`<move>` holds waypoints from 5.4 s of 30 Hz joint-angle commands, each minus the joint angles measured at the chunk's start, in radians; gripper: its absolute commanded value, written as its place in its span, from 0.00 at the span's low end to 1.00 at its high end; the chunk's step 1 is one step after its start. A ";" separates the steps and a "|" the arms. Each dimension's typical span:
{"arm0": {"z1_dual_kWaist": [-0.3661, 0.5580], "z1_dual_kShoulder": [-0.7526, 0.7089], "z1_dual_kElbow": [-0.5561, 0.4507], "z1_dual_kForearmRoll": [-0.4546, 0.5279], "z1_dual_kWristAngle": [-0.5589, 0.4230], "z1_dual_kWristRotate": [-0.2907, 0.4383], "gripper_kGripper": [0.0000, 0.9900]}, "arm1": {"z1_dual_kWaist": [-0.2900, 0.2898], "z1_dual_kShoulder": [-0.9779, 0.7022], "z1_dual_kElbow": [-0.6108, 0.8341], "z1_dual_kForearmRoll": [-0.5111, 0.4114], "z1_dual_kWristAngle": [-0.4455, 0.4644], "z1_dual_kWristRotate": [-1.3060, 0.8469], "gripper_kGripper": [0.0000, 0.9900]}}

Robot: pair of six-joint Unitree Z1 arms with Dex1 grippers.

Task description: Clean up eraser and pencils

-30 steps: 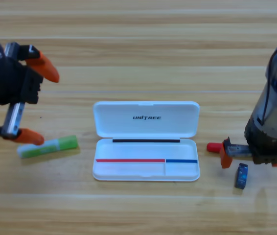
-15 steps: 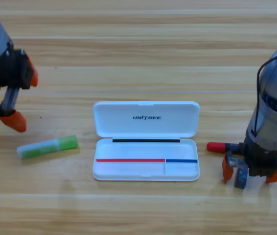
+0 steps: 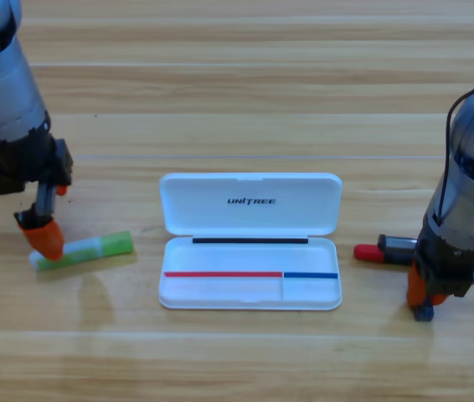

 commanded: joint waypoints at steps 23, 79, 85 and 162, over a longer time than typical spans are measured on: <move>0.022 0.081 0.132 -0.166 -0.070 0.007 0.97 | 0.160 0.075 -0.438 0.507 0.050 -1.415 0.00; 0.065 0.199 0.254 -0.425 0.045 0.053 0.36 | 0.163 0.257 -0.665 0.463 0.050 -1.504 0.87; 0.078 0.165 0.279 -0.494 0.106 0.042 0.00 | 0.163 0.022 -0.544 0.477 0.053 -1.505 0.89; -0.434 0.259 -0.309 0.052 -0.009 -0.160 0.00 | -0.143 -0.019 -0.206 0.219 0.003 -1.775 0.00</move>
